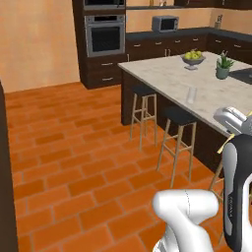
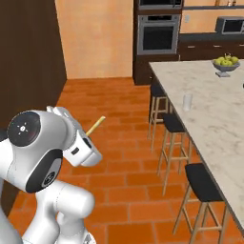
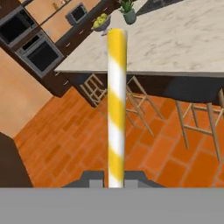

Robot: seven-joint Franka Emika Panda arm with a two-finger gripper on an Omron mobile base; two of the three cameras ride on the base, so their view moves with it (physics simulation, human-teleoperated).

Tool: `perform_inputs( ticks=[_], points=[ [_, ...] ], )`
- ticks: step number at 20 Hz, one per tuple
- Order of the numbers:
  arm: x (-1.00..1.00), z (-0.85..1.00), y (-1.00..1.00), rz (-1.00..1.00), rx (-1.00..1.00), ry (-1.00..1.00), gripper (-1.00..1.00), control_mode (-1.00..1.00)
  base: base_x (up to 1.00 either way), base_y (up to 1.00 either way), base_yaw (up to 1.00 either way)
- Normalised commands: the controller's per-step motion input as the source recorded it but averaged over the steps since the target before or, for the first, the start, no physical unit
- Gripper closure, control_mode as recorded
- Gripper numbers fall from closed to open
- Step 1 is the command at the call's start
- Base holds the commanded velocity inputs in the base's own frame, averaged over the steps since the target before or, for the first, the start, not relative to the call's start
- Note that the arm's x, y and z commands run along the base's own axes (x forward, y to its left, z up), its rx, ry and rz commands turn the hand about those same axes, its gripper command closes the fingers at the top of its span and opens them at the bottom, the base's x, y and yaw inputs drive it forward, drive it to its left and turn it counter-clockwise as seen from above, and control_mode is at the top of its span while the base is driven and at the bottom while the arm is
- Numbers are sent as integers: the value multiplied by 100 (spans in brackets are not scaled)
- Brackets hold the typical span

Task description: Take a straw from the drawer in front and place it inside the glass cup on the dining counter.

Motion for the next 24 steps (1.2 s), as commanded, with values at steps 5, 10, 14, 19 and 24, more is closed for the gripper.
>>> perform_inputs(
  ticks=[5, 10, 14, 19, 24],
  points=[
    [0, 0, 0, 0, 0, 0, 100, 100, 97, 58, -50],
    [0, 0, 0, 0, 0, 0, 100, 100, 99, 66, -48],
    [0, 0, 0, 0, 0, 0, 100, 100, 98, 64, -47],
    [0, 0, 0, 0, 0, 0, 100, 100, 89, 60, -48],
    [0, 0, 0, 0, 0, 0, 100, 100, 85, 43, -47]
  ],
)
